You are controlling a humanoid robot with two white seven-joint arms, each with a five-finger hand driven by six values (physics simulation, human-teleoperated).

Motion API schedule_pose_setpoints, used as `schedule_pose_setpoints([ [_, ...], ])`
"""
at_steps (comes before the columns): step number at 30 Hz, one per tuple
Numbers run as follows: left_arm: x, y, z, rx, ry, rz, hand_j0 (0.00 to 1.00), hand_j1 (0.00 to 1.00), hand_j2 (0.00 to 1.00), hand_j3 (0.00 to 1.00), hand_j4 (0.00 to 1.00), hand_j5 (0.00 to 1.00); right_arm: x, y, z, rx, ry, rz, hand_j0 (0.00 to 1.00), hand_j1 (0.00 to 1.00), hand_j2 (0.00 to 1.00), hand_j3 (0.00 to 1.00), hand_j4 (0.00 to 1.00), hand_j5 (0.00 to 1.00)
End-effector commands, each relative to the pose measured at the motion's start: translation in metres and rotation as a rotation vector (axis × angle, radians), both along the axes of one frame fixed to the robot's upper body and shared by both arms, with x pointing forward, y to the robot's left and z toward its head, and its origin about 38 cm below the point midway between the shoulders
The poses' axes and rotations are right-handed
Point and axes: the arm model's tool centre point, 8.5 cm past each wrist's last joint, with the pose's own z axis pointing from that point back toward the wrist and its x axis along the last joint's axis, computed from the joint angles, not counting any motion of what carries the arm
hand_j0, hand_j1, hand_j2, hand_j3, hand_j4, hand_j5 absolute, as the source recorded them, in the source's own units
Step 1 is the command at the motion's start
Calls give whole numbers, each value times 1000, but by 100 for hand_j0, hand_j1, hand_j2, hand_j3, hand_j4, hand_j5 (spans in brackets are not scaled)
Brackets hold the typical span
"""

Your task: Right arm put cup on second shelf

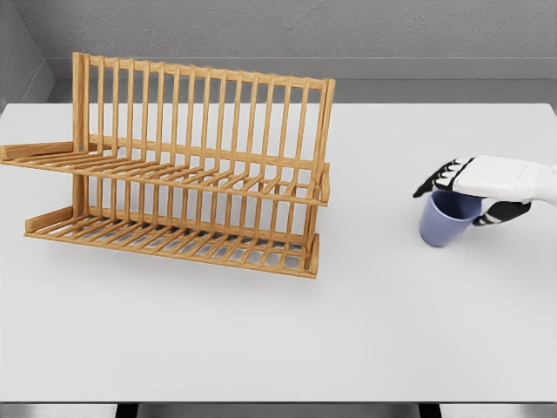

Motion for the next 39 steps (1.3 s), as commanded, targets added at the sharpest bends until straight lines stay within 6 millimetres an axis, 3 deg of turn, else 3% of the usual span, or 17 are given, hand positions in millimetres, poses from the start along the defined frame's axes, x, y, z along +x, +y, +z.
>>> schedule_pose_setpoints([
  [1, 0, 0, 0, -1, -1, 1, 100, 100, 100, 100, 100, 100, 0, 0, 1, 5, 1, -2, 65, 65, 65, 65, 65, 65],
  [9, 0, 0, 0, 0, 2, 1, 100, 100, 100, 100, 100, 100, 0, -1, 0, 5, 2, -5, 61, 61, 61, 61, 61, 61],
  [18, 0, 0, 0, -1, -1, 1, 100, 100, 100, 100, 100, 100, 4, 0, 14, 17, -30, -5, 61, 61, 61, 61, 61, 61],
  [25, 0, 0, 0, 0, 0, 1, 100, 100, 100, 100, 100, 100, 8, -2, 31, 26, -78, -10, 61, 61, 61, 61, 61, 61],
  [27, 0, 0, 0, 0, 0, 1, 100, 100, 100, 100, 100, 100, 10, -2, 46, 36, -118, -11, 61, 61, 61, 61, 61, 61],
  [39, 0, 0, 0, 0, 0, 1, 100, 100, 100, 100, 100, 100, 10, 14, 66, 51, -172, 36, 59, 59, 59, 59, 59, 59],
])
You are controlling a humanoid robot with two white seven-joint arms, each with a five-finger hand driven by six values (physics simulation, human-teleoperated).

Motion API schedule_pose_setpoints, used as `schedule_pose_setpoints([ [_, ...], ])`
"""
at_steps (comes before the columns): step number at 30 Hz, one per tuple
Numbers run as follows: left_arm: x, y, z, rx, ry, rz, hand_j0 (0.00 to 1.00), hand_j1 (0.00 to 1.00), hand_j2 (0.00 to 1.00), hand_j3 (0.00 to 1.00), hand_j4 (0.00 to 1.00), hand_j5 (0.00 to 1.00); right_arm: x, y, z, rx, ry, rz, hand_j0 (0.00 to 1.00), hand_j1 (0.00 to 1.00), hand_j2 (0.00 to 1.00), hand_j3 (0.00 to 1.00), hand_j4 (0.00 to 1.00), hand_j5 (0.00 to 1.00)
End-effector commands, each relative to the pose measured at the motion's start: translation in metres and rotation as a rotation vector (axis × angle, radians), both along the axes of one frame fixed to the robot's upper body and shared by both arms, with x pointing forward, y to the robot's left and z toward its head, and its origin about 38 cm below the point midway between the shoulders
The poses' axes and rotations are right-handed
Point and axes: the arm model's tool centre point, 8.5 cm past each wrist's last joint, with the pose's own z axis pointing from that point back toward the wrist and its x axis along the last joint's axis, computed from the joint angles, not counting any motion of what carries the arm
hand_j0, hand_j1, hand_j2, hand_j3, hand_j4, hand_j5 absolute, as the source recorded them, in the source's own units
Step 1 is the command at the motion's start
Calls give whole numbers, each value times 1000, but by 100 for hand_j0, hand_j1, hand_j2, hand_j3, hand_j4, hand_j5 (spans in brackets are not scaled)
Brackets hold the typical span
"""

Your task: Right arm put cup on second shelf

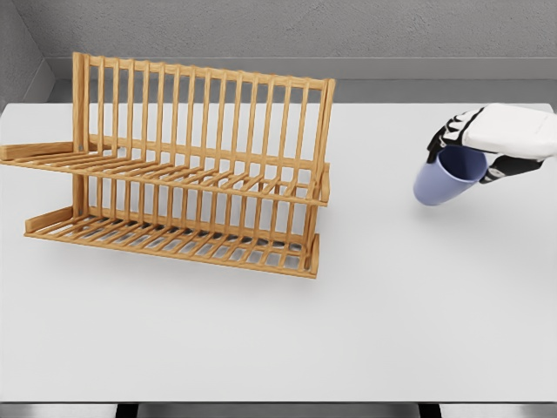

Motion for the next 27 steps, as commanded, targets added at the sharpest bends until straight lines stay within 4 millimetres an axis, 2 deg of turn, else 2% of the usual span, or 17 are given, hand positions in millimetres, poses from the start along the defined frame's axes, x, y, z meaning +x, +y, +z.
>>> schedule_pose_setpoints([
  [1, 0, 0, 0, 0, -1, 1, 100, 100, 100, 100, 100, 100, -3, 7, 5, 6, -13, 22, 59, 59, 59, 59, 59, 59],
  [4, 0, 0, 0, 0, -1, 1, 100, 100, 100, 100, 100, 100, -5, 21, 23, 4, -62, 66, 59, 59, 59, 59, 59, 59],
  [7, 0, 0, 0, 0, -1, 1, 100, 100, 100, 100, 100, 100, -5, 34, 32, 18, -93, 100, 59, 59, 59, 59, 59, 59],
  [12, 0, 0, 0, 0, 0, 1, 100, 100, 100, 100, 100, 100, -6, 50, 40, 35, -124, 143, 59, 59, 59, 59, 59, 59],
  [21, 0, 0, 0, 0, 0, 1, 100, 100, 100, 100, 100, 100, -13, 65, 56, 30, -174, 195, 59, 59, 59, 59, 59, 59],
  [23, 0, 0, 0, 0, 0, 1, 100, 100, 100, 100, 100, 100, -13, 79, 59, 56, -188, 228, 59, 59, 59, 59, 59, 59],
  [27, 0, 0, 0, 0, 0, 1, 100, 100, 100, 100, 100, 100, -12, 87, 61, 75, -199, 246, 59, 59, 59, 59, 59, 59],
])
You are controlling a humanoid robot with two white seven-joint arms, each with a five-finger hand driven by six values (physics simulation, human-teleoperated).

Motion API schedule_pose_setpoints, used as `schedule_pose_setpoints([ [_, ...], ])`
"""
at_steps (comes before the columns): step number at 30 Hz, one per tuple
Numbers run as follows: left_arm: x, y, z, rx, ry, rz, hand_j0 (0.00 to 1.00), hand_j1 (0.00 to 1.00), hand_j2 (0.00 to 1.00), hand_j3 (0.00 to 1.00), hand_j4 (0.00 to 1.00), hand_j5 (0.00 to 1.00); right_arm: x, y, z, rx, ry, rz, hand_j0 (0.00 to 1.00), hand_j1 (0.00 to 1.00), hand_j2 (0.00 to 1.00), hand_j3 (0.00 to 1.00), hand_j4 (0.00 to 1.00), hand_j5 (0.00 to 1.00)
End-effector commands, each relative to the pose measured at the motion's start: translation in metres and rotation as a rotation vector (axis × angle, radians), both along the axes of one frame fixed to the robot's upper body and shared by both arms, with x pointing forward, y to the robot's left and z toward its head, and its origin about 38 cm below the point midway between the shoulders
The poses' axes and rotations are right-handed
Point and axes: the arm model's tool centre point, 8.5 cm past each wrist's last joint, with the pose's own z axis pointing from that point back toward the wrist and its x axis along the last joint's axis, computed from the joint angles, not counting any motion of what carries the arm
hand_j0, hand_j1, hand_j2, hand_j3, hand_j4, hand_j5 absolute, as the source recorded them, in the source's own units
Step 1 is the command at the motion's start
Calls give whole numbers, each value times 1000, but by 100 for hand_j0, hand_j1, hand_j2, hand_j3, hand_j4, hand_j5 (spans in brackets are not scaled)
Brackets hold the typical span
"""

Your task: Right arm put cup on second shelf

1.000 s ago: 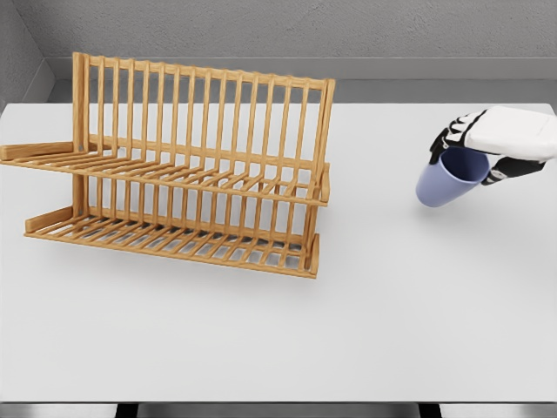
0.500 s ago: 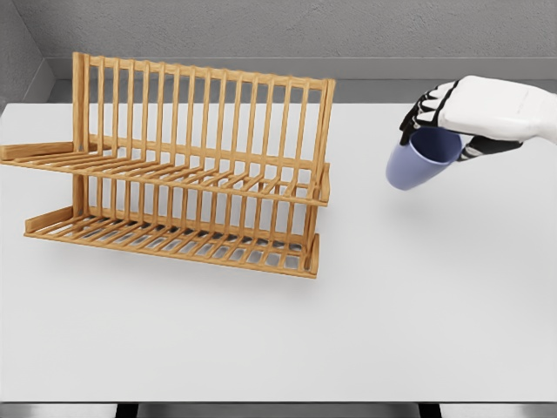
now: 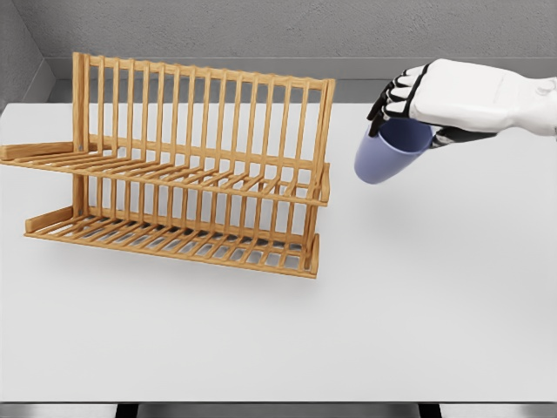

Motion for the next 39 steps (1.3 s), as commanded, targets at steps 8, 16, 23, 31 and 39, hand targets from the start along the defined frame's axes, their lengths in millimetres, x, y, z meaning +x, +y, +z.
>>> schedule_pose_setpoints([
  [8, 0, 0, 0, 0, 0, 1, 100, 100, 100, 100, 100, 100, -6, 26, 10, 35, -36, 74, 56, 56, 56, 56, 56, 56],
  [16, 0, 0, 0, 0, 2, 1, 100, 100, 100, 100, 100, 100, -5, 47, 17, 69, -58, 123, 56, 56, 56, 56, 56, 56],
  [23, 0, 0, 0, 0, 0, 1, 100, 100, 100, 100, 100, 100, -6, 64, 3, 51, -20, 166, 57, 57, 57, 57, 57, 57],
  [31, 0, 0, 0, 0, 0, 1, 100, 100, 100, 100, 100, 100, -9, 82, -15, 34, 26, 215, 59, 59, 59, 59, 59, 59],
  [39, 0, 0, 0, 0, 0, 1, 100, 100, 100, 100, 100, 100, -8, 80, -9, 32, 14, 209, 100, 100, 100, 100, 100, 100],
])
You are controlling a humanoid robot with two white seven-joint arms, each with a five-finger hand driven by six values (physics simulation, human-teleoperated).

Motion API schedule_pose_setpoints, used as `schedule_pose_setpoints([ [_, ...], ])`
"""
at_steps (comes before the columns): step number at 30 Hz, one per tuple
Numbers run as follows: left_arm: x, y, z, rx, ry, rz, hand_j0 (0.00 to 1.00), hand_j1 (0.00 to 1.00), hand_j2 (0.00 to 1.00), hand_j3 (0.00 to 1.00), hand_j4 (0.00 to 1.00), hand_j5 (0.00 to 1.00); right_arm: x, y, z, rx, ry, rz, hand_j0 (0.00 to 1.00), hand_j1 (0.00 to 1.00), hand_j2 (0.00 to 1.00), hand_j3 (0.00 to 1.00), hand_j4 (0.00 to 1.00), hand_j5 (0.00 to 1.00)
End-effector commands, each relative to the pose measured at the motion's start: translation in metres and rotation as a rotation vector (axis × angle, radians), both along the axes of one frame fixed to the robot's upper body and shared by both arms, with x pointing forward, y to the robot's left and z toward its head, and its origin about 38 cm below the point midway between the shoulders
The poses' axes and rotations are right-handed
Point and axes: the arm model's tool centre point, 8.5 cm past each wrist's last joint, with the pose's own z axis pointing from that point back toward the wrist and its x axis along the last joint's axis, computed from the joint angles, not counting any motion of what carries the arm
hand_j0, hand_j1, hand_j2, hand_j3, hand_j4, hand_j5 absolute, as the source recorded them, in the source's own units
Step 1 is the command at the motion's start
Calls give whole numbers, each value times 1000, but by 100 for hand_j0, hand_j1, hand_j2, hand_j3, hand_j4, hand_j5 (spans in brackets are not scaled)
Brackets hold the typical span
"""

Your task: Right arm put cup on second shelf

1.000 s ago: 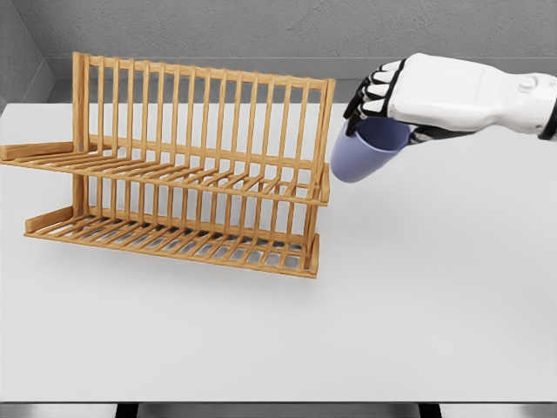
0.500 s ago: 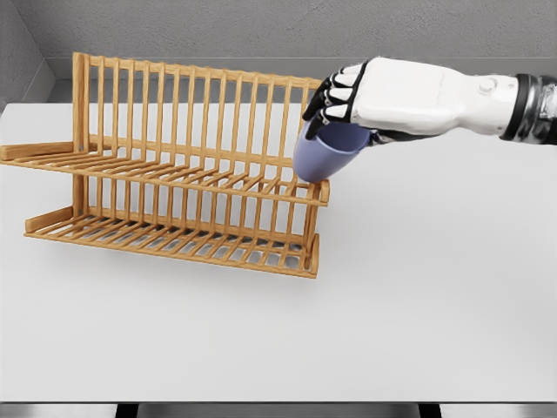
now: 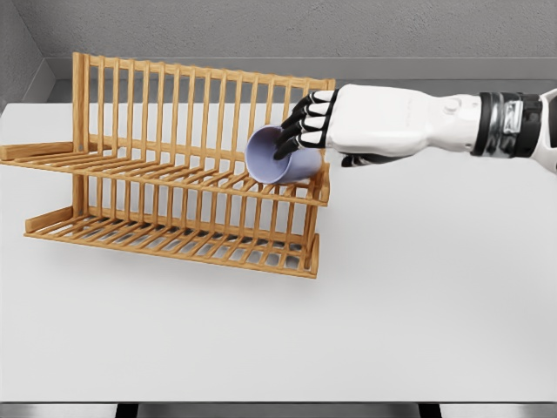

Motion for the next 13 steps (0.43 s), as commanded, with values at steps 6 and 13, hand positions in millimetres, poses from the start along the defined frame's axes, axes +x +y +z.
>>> schedule_pose_setpoints([
  [6, 0, 0, 0, 0, 0, 1, 100, 100, 100, 100, 100, 100, 0, -90, 37, 146, -85, -234, 100, 100, 100, 100, 100, 100],
  [13, 0, 0, 0, 0, 0, 1, 100, 100, 100, 100, 100, 100, -33, -248, -109, 313, 259, -742, 100, 100, 100, 100, 100, 100],
])
